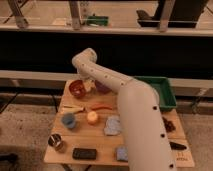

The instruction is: Place fork in red bowl

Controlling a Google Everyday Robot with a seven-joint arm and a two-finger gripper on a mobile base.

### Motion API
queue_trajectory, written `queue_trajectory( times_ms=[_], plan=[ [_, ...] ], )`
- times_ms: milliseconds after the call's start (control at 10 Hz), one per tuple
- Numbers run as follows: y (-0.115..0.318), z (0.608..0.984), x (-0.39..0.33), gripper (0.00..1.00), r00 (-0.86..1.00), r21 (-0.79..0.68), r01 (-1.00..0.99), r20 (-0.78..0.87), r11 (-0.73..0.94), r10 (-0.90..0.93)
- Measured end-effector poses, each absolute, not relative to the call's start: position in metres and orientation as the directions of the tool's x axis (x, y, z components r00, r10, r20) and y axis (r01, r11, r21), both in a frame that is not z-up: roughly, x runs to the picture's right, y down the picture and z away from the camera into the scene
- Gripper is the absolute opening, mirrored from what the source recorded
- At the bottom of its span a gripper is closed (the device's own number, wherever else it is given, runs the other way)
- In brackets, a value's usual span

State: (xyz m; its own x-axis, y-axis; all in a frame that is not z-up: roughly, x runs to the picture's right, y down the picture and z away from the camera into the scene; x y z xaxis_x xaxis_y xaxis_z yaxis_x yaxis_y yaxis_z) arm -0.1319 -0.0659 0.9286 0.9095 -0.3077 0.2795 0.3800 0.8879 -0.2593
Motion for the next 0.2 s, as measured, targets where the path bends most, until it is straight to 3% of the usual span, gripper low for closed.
queue_trajectory(
  times_ms=[200],
  plan=[
    [-0.0792, 0.9137, -0.1282, 0.77, 0.919, -0.258, 0.352, 0.279, 0.900, -0.279]
  ],
)
